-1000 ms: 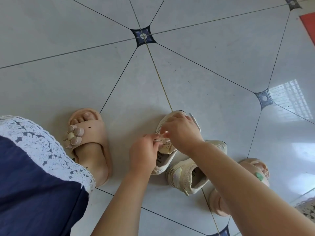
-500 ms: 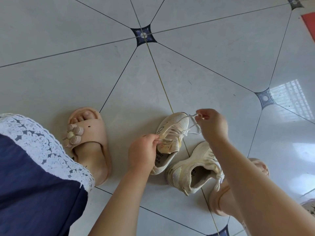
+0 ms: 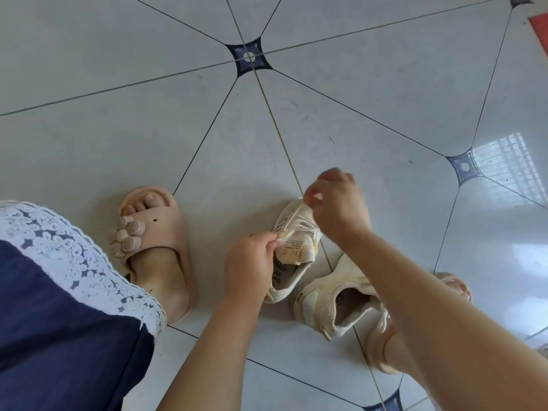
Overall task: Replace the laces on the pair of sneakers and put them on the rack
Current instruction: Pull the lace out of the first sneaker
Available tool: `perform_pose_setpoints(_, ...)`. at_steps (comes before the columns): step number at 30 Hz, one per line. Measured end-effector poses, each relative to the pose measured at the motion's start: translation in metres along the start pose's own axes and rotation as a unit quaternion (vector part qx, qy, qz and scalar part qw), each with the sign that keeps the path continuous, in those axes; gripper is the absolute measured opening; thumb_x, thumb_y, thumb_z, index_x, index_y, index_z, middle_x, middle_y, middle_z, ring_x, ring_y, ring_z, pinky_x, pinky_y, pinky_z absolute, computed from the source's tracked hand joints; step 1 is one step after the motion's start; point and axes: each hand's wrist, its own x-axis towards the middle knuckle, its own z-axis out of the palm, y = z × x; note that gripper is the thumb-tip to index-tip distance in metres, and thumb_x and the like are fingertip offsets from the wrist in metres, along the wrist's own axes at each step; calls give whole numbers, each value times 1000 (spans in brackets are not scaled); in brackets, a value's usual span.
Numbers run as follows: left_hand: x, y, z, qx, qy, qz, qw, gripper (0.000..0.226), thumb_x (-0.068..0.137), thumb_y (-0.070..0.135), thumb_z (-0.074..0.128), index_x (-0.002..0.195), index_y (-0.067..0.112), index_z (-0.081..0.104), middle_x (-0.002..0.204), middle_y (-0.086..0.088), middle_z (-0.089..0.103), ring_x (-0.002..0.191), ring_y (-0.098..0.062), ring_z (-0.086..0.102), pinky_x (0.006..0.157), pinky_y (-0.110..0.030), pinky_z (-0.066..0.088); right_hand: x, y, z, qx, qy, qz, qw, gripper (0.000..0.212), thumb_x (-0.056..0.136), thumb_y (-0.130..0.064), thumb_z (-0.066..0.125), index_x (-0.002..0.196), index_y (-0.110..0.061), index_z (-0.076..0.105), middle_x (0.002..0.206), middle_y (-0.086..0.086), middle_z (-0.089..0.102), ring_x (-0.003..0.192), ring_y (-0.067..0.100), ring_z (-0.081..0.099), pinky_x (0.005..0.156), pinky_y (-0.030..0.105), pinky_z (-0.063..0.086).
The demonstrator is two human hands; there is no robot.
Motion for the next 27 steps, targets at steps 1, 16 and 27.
perform_pose_setpoints(1, -1, 0, 0, -6, 3, -1, 1000, 15, 85, 17, 63, 96, 14, 72, 85, -9, 71, 79, -28, 62, 65, -31, 42, 4, 5, -3, 65, 37, 87, 993, 19, 83, -6, 55, 87, -16, 71, 101, -3, 55, 96, 17, 47, 76, 19, 30)
perform_pose_setpoints(16, 3, -2, -3, 10, -67, -14, 998, 23, 87, 22, 58, 109, 17, 66, 105, -6, 66, 95, -26, 59, 77, -31, 43, -31, 23, -16, 190, -94, 232, 949, 4, 83, -18, 62, 78, -20, 62, 69, -5, 63, 61, 12, 53, 58, 24, 43)
perform_pose_setpoints(27, 1, 0, -2, 15, -28, -10, 999, 18, 83, 22, 64, 99, 14, 69, 95, -5, 68, 88, -24, 60, 67, -25, 34, -66, 10, 22, 328, -69, 275, 901, 12, 84, -18, 65, 73, -23, 63, 69, -6, 66, 71, 13, 65, 73, 31, 55)
